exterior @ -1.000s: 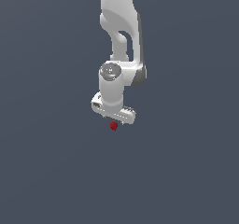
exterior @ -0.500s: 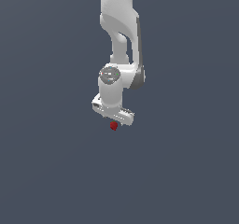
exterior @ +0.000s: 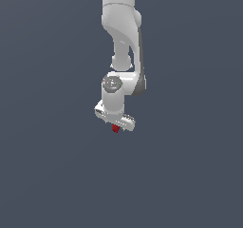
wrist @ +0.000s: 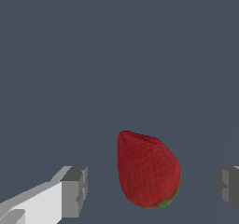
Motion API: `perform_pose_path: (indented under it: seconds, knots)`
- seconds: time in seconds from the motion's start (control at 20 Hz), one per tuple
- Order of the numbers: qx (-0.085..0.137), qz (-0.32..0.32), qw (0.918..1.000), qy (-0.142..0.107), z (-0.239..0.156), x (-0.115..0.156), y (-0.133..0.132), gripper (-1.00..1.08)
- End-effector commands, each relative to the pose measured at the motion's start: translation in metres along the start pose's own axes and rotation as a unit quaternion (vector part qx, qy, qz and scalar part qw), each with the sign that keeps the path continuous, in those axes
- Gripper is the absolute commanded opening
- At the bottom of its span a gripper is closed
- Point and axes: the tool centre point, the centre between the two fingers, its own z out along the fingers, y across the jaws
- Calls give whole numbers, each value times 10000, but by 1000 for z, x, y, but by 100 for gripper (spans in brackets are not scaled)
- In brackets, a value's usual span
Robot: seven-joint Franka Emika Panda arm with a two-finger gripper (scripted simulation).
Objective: Pick up the object and move it to a goal position.
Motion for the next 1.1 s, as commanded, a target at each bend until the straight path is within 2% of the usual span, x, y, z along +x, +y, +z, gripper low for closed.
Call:
perform_pose_path:
  seconds: [0.0, 0.25, 0.3, 0.85, 1.05]
  knots:
    - [1, 5, 10000, 1, 10, 0, 0, 100]
    - [1, 7, 10000, 1, 17, 1, -1, 100]
    - [1, 7, 10000, 1, 17, 1, -1, -100]
    - [3, 8, 10000, 3, 16, 1, -1, -100]
    - [3, 8, 10000, 3, 9, -2, -9, -100]
